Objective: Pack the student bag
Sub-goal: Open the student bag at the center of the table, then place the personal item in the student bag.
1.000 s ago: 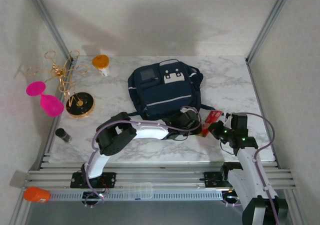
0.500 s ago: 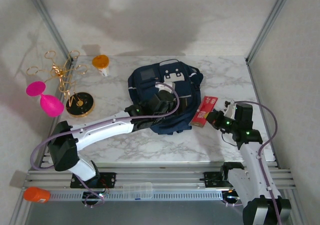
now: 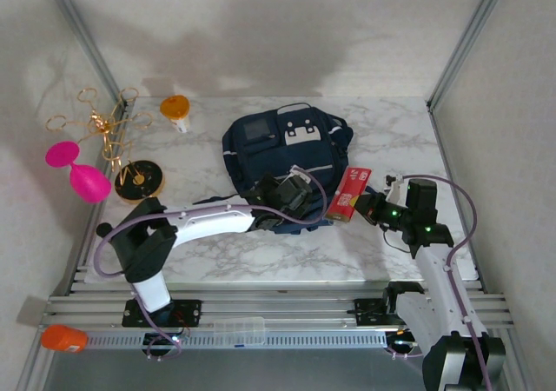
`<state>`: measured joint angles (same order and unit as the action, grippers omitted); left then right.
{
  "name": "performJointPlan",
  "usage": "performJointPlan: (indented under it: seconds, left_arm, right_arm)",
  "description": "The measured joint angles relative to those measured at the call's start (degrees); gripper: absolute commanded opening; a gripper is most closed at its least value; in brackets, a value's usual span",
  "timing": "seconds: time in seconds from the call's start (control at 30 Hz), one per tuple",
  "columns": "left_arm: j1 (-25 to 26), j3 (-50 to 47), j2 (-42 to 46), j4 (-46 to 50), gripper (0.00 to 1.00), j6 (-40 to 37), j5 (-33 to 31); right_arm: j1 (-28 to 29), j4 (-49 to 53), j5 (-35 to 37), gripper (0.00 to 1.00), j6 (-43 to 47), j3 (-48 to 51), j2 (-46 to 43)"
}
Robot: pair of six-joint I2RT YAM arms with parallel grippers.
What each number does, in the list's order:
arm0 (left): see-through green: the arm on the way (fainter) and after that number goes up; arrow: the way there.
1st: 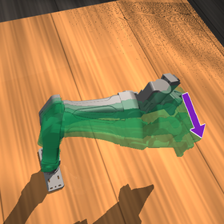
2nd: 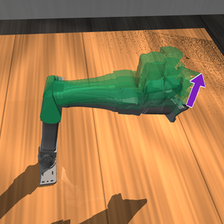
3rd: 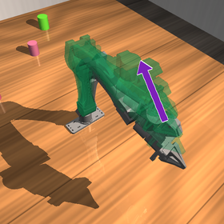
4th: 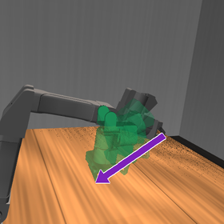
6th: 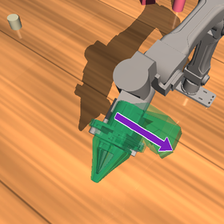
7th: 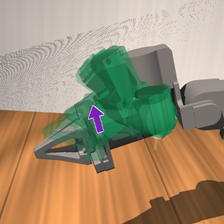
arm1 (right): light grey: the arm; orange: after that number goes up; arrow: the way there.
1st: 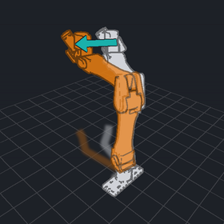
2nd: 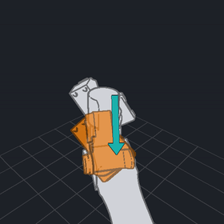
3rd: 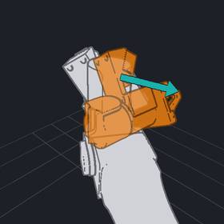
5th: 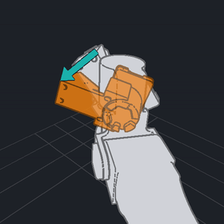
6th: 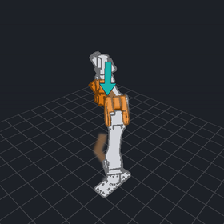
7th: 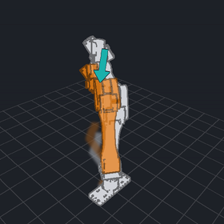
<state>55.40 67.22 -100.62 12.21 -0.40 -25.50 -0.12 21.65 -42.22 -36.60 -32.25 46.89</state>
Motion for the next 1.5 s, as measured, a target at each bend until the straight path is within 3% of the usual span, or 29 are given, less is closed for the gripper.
performJointPlan:
  seconds: [0.2,0.37,0.63,0.73,0.9,1.07,1.2,1.5]
  left_arm:
    - [-1.95,0.2,-1.77,-1.16,0.99,-3.58,-1.95]
    - [-4.94,2.03,-1.77,-0.13,0.99,-5.11,1.11]
    - [-8.44,5.66,-1.64,2.25,0.88,-5.79,6.75]
    - [-9.49,5.86,-0.9,2.43,0.75,-5.33,9.05]
    - [-9.75,6.54,0.09,2.51,0.38,-4.87,11.87]
    - [-9.75,9.11,0.07,4.2,0.1,-3.65,14.36]
    - [-9.84,11.74,0.07,5.05,0.0,-2.36,15.67]
    - [-6.64,11.96,0.17,5.73,0.0,6.03,14.99]
  right_arm:
    - [0.0,-0.02,-0.02,0.0,-0.02,0.0,0.15]
    - [0.0,-0.5,-0.09,0.0,-0.26,0.0,0.15]
    - [0.0,-1.22,-0.07,0.0,-0.44,0.0,-0.11]
    - [0.0,-1.09,-0.04,0.0,-0.44,0.0,-0.42]
    - [0.0,-1.27,-0.66,0.0,-0.5,0.0,-0.55]
    - [0.0,-1.7,-1.6,0.0,-0.85,0.11,-0.11]
    - [0.5,-3.65,-2.75,0.0,-2.19,0.79,1.25]
    - [5.86,-11.06,-2.97,0.0,-8.0,2.21,4.13]
